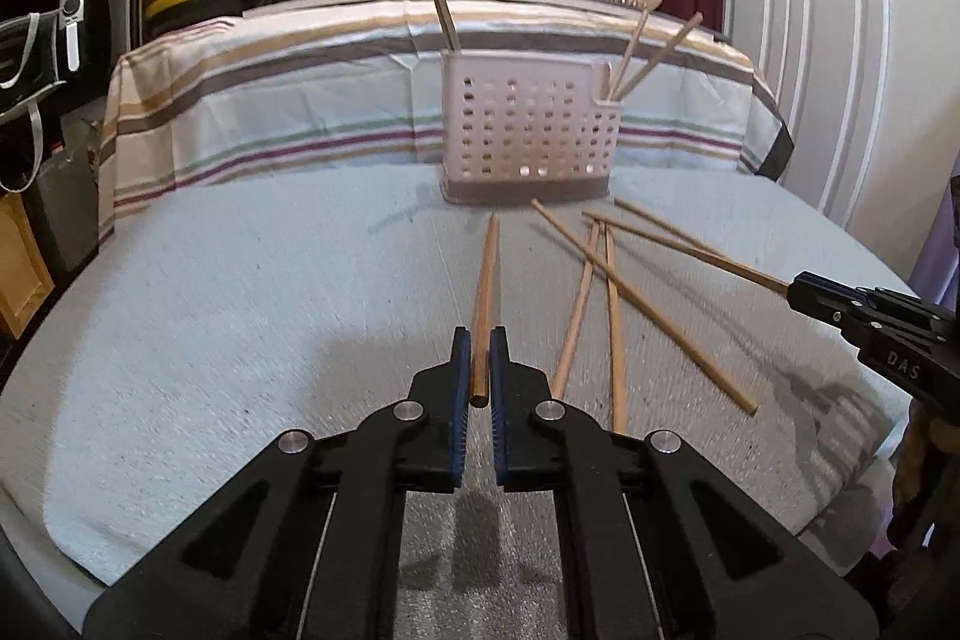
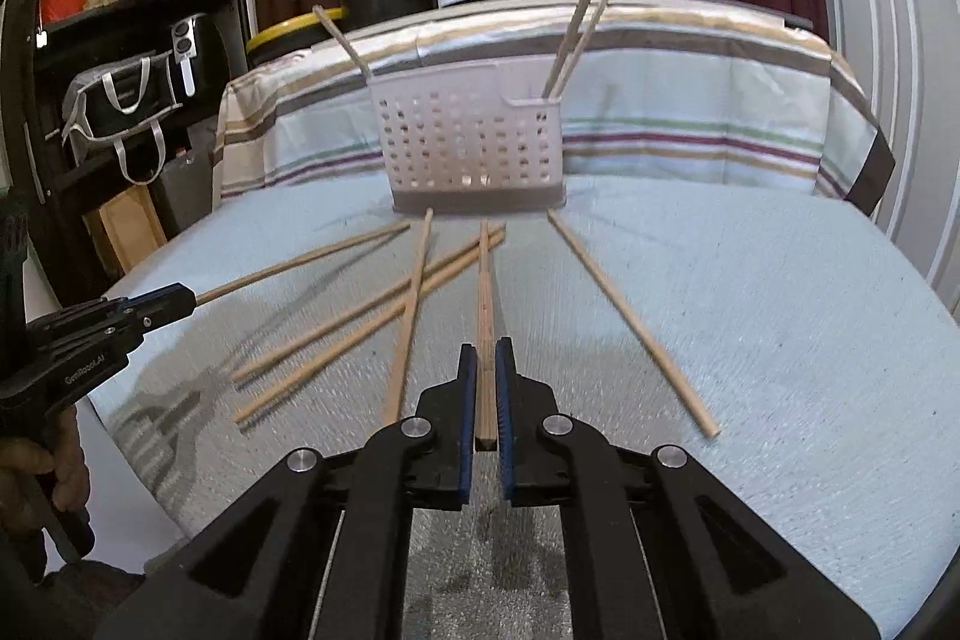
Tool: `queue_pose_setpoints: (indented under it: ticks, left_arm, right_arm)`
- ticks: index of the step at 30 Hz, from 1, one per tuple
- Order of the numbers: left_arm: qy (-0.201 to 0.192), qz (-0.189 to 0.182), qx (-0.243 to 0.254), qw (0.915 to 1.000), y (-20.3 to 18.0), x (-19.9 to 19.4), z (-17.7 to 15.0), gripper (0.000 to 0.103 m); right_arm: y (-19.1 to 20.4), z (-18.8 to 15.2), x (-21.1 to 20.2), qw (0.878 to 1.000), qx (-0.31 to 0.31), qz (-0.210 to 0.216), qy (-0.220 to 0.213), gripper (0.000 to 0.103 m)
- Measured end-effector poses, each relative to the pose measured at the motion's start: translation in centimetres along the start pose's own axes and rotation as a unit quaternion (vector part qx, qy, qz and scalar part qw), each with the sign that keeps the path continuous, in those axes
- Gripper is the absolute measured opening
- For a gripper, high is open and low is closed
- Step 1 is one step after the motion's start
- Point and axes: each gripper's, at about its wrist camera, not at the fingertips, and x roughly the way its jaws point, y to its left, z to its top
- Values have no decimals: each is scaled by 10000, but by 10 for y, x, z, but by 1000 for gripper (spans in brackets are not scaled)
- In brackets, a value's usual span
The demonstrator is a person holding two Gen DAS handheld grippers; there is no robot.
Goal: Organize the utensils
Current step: 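Lift both held chopsticks and lower them into the pink caddy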
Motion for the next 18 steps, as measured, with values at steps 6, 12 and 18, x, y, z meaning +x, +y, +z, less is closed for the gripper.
queue_pose_setpoints:
  ticks: [6,12,18]
  left_arm:
    - [-265,48,-60,9996,3,-15,12,6]
    - [-477,95,-107,9988,6,-30,25,6]
    - [-726,125,-175,9971,11,-48,44,6]
  right_arm:
    - [1,15,-15,9997,-40,-12,-253,7]
    - [2,29,-32,9986,-73,-15,-524,7]
    - [1,45,-47,9969,-88,-34,-787,7]
